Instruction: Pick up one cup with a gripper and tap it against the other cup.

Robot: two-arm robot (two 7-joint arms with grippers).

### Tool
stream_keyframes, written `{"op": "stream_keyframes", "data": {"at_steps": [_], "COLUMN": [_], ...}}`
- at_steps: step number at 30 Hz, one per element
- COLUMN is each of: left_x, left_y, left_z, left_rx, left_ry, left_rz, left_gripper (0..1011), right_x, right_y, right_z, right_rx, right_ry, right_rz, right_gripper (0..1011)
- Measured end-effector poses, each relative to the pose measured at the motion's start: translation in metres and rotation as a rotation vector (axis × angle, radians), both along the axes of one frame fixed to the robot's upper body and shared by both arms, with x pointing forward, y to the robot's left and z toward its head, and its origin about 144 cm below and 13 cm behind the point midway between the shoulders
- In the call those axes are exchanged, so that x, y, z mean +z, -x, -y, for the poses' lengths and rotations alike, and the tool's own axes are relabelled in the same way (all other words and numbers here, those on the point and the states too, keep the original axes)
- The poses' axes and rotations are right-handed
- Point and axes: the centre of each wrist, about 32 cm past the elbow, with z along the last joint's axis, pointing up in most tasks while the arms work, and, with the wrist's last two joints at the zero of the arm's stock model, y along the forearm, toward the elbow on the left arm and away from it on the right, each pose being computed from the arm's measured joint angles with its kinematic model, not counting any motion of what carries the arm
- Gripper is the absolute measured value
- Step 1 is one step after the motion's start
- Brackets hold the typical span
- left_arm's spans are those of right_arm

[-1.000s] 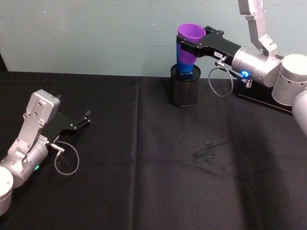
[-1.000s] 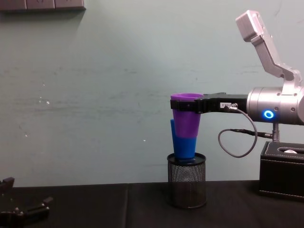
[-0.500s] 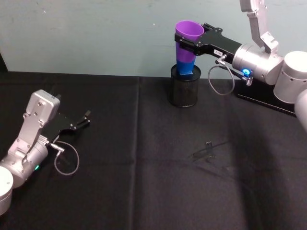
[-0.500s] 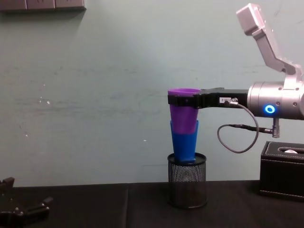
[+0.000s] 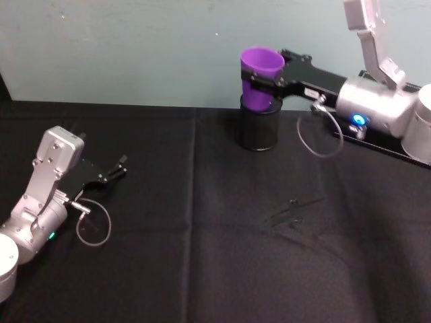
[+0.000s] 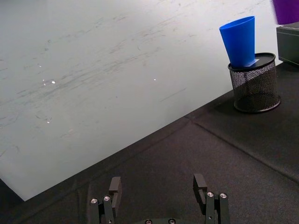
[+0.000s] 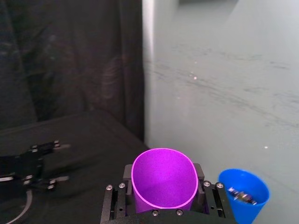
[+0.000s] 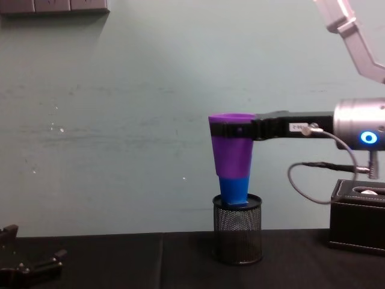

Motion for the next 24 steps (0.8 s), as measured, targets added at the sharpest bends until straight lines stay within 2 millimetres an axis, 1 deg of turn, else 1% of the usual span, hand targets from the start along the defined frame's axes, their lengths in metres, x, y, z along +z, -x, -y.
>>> {"op": "stream_keyframes", "data": {"at_steps": [2,5,8,9,11,14,18,19,22,24], "left_x": [0.0,0.0,0.0,0.0,0.0,0.0,0.0,0.0,0.0,0.0], "left_y": [0.0,0.0,0.0,0.0,0.0,0.0,0.0,0.0,0.0,0.0], "left_z": [0.0,0.0,0.0,0.0,0.0,0.0,0.0,0.0,0.0,0.0], "left_rx": [0.0,0.0,0.0,0.0,0.0,0.0,0.0,0.0,0.0,0.0], "left_ry": [0.0,0.0,0.0,0.0,0.0,0.0,0.0,0.0,0.0,0.0], "left_rz": [0.0,0.0,0.0,0.0,0.0,0.0,0.0,0.0,0.0,0.0], "left_gripper": [1005,1005,1005,1005,1005,1005,1005,1005,1005,1005], "right_x": [-0.002,-0.006,-0.01,-0.012,-0.015,-0.023,-0.031,-0.036,-0.045,-0.055], "right_y": [0.006,0.022,0.032,0.039,0.046,0.063,0.075,0.08,0.088,0.095], "right_z": [0.002,0.008,0.013,0.016,0.019,0.025,0.028,0.03,0.031,0.033], "right_rx": [0.01,0.027,0.033,0.037,0.042,0.051,0.055,0.057,0.055,0.049], "right_ry": [-0.001,-0.008,-0.012,-0.013,-0.015,-0.012,-0.005,0.0,0.007,0.022], "right_rz": [-0.005,-0.016,-0.022,-0.026,-0.027,-0.033,-0.035,-0.037,-0.033,-0.021], "right_gripper": [738,738,738,739,738,738,738,738,738,738]}}
